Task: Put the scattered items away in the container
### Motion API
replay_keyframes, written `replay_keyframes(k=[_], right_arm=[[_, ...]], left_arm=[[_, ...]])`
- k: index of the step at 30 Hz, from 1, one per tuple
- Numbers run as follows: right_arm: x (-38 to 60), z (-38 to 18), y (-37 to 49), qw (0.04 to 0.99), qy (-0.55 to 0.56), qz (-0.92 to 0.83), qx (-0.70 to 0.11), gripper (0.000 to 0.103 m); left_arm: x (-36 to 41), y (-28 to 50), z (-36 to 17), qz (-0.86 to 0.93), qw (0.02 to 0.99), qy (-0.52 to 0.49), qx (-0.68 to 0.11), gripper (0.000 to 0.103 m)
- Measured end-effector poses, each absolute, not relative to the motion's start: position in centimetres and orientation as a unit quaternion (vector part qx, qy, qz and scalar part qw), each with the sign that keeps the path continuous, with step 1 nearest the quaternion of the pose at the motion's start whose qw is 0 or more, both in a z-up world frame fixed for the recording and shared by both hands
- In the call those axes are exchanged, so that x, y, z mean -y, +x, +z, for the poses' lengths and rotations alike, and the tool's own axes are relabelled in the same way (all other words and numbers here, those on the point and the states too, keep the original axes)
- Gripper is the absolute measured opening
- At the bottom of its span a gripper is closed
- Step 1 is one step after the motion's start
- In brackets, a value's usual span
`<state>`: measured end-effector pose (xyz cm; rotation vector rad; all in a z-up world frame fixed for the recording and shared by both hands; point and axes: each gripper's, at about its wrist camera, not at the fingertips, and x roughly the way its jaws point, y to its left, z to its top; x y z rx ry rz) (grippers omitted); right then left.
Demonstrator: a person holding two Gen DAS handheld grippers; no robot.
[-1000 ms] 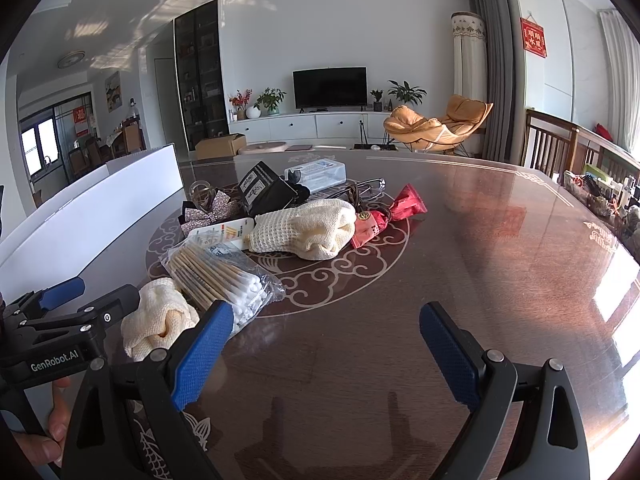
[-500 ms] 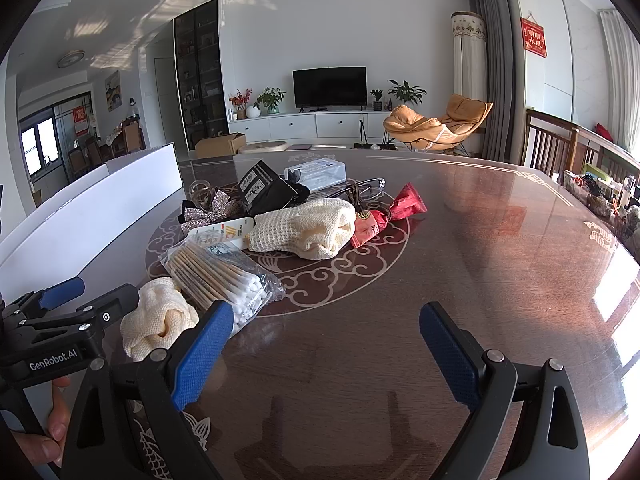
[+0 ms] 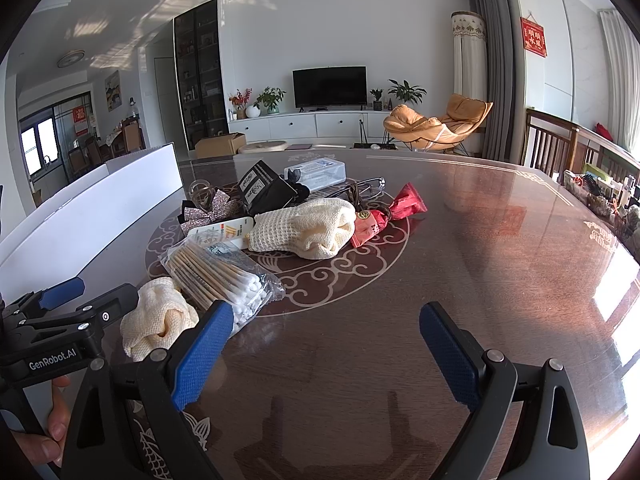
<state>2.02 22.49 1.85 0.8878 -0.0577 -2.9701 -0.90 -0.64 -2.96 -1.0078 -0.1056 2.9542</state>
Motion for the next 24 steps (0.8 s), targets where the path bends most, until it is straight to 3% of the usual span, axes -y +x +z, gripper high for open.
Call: replay_keyframes(k=[24], right_arm=[[-22.52, 1.88, 2.05, 0.020, 0.286, -0.958, 0.019, 0.095]], left_arm=[[0.57, -0.93, -3.03, 0.946, 0.010, -0.322, 0.035, 0.103]])
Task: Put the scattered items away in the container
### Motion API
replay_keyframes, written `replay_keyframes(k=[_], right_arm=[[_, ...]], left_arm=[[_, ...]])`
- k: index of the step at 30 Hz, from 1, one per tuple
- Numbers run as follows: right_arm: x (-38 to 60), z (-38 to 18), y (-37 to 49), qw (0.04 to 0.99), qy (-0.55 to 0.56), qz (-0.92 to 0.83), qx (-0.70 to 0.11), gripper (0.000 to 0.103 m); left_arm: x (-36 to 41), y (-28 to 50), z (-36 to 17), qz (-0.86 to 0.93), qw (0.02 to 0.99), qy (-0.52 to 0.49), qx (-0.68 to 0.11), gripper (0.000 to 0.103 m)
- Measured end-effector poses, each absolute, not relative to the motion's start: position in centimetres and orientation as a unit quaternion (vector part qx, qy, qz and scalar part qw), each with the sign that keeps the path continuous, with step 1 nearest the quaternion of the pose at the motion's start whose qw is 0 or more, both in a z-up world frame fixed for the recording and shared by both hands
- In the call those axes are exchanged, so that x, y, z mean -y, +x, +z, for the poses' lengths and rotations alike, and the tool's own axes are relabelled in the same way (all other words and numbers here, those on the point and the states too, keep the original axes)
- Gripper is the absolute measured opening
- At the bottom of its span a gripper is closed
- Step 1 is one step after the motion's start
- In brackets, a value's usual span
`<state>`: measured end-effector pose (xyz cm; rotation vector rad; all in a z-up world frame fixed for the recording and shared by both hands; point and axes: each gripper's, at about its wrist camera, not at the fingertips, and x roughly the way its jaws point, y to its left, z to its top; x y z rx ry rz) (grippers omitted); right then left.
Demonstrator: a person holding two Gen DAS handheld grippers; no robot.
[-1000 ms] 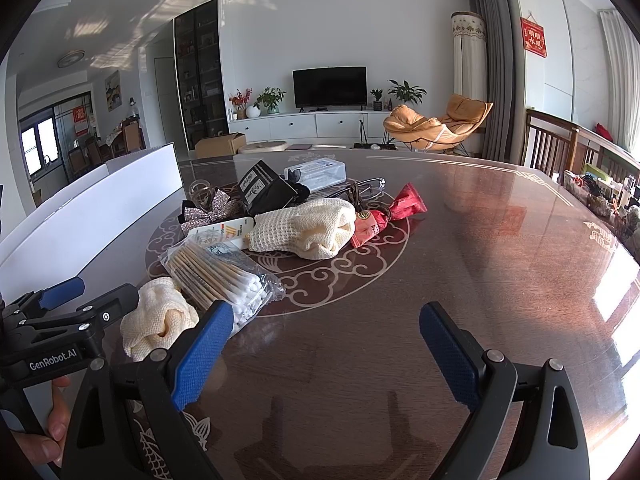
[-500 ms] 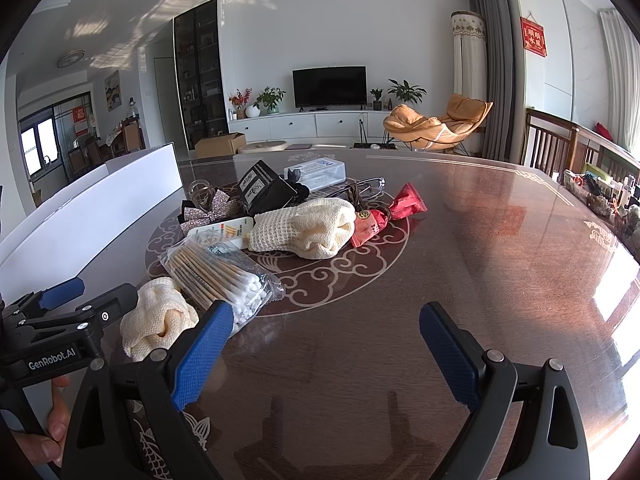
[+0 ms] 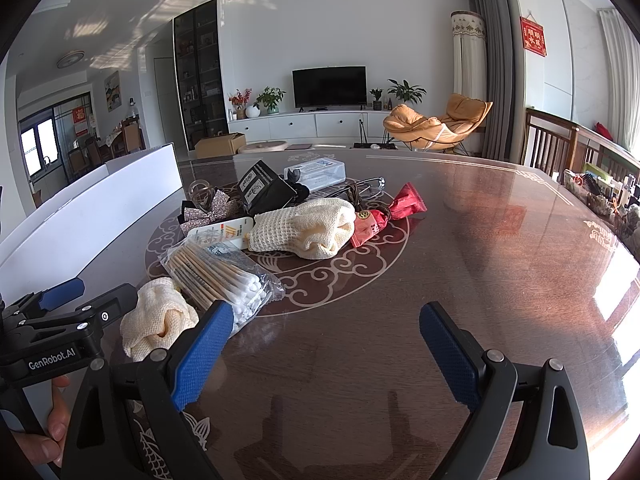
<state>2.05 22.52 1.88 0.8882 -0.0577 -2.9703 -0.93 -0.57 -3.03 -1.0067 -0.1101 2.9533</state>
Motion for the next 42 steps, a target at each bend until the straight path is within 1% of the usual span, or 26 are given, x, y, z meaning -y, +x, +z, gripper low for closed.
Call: replay_keyframes(k=[42], right_arm=[[-22.55, 1.90, 2.02, 0.020, 0.287, -0.958, 0.019, 0.095]], left_arm=[[0.26, -0.84, -2.98, 0.946, 0.012, -0.323, 0.039, 0.103]])
